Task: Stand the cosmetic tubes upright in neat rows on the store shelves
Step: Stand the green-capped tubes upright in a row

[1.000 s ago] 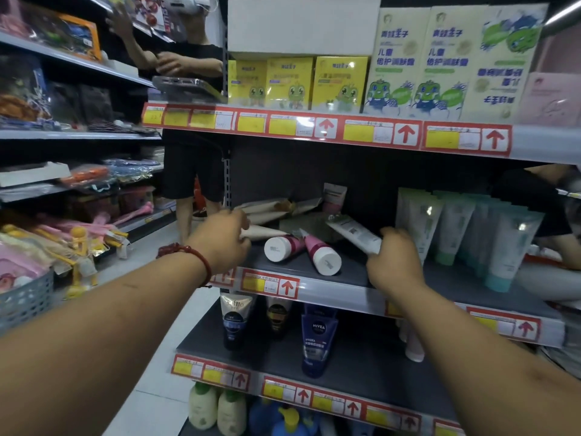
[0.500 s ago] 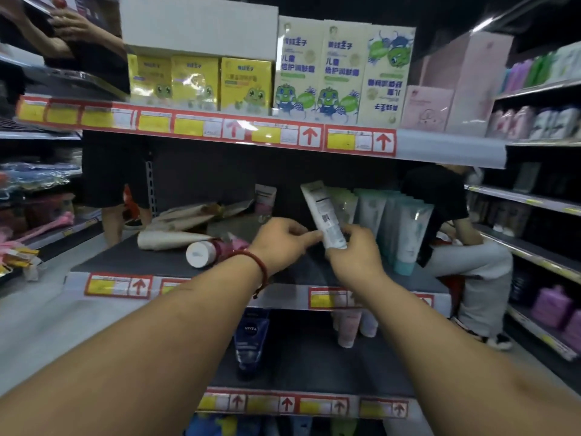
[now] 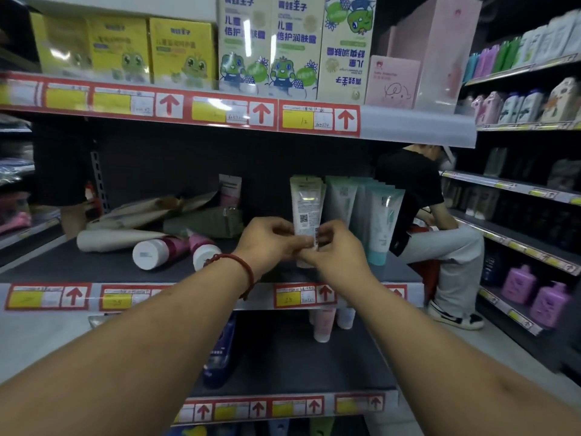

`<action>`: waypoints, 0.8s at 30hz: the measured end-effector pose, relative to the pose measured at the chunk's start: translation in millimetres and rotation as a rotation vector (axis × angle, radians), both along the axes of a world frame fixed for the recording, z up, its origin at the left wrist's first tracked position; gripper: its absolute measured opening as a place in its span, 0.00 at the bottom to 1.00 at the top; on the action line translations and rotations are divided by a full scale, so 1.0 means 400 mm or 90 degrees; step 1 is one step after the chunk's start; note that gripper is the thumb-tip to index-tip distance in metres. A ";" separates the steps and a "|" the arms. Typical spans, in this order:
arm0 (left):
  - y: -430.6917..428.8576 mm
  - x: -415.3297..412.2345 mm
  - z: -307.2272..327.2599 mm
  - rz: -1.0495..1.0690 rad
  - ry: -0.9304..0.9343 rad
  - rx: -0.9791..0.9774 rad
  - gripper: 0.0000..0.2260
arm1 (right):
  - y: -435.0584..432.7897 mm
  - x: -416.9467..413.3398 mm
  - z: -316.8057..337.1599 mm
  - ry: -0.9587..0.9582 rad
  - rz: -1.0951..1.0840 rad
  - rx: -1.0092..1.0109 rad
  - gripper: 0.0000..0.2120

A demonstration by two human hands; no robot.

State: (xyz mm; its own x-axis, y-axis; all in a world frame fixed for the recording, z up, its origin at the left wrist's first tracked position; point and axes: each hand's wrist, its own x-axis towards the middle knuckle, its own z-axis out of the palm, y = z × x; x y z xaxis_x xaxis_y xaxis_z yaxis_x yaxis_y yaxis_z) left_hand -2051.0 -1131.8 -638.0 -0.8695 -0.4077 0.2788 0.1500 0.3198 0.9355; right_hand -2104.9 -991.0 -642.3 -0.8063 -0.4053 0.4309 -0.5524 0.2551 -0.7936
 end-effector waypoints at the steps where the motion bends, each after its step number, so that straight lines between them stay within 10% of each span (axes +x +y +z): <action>1: 0.008 -0.001 -0.001 0.018 0.003 -0.016 0.13 | -0.002 -0.003 -0.008 -0.008 0.002 0.005 0.22; 13: 0.001 0.002 -0.012 -0.112 -0.073 0.065 0.18 | 0.041 -0.031 0.017 -0.230 0.096 -0.171 0.16; 24: 0.014 -0.011 -0.037 0.044 -0.051 -0.180 0.16 | 0.017 -0.086 -0.027 -0.030 0.041 -0.007 0.16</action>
